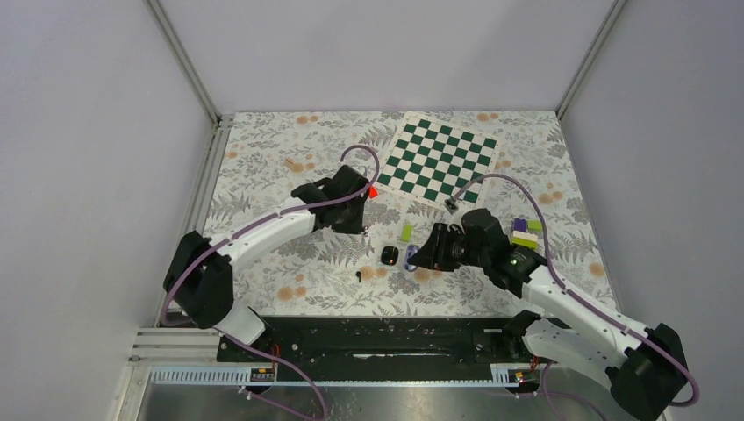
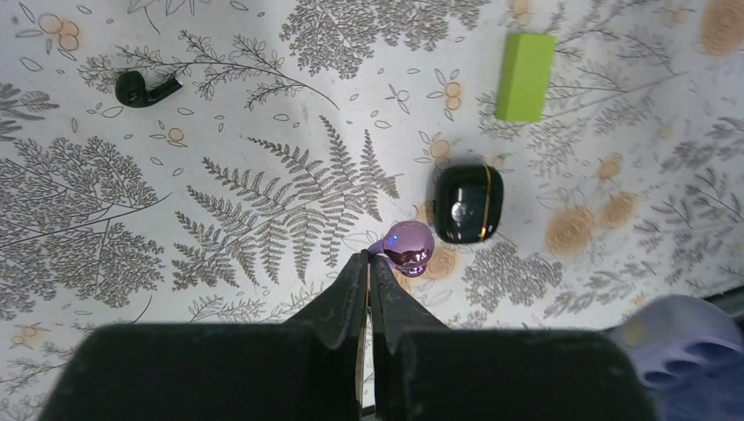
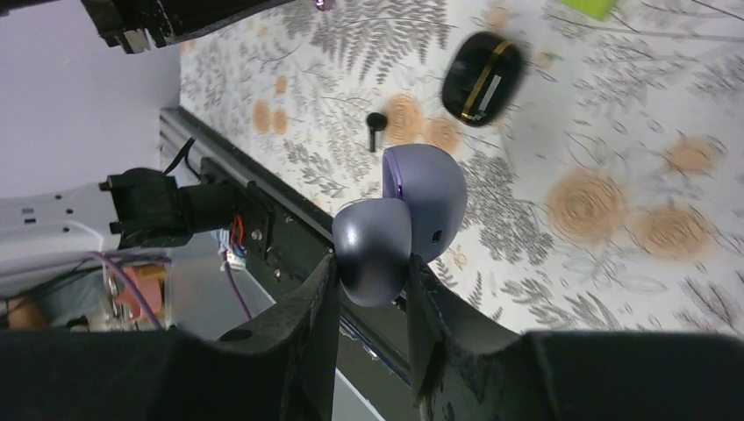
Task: Insert the wireless bluetooth earbuds into the charging case
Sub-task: Pick up the earbud from the center of the board, then place the earbud in the charging case.
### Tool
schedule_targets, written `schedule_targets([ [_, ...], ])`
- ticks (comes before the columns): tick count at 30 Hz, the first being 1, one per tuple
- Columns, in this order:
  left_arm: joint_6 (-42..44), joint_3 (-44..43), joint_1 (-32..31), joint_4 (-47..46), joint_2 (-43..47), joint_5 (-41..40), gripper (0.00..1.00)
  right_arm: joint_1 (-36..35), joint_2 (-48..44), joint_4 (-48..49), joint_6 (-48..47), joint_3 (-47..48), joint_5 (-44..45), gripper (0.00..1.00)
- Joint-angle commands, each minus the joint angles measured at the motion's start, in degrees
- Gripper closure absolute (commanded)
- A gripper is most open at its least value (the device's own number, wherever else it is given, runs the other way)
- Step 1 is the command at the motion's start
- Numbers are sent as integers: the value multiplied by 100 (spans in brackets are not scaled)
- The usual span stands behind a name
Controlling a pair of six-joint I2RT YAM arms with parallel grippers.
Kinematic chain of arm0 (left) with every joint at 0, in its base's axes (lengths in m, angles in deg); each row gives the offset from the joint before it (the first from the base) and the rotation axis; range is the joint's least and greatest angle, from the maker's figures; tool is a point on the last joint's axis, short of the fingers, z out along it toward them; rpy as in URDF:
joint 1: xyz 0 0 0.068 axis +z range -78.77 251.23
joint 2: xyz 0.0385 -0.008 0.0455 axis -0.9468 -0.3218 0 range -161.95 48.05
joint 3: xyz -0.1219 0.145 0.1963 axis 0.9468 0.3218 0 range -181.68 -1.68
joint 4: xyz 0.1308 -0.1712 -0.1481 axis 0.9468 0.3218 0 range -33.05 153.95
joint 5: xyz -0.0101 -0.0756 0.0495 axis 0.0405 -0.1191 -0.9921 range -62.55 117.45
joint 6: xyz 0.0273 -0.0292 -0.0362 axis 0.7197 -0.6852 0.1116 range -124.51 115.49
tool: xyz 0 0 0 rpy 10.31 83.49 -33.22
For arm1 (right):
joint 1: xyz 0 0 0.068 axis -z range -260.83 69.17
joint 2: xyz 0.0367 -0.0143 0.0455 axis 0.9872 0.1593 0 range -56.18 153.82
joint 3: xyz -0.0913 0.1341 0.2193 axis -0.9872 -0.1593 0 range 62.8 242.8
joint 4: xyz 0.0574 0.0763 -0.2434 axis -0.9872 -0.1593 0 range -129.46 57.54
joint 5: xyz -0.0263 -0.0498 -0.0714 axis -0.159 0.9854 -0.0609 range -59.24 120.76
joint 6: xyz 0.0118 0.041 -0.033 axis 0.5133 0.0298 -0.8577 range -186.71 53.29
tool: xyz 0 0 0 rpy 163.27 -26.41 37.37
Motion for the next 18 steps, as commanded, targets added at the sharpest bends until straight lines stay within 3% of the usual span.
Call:
schedule_targets([
  [1,427,-361,10,209,616,310,100,-20,389,1183,-494,230,-898,100],
  [18,182,-617,-31,943,1239,674,100,-21,999,2420,-1584,16,-1512,100],
])
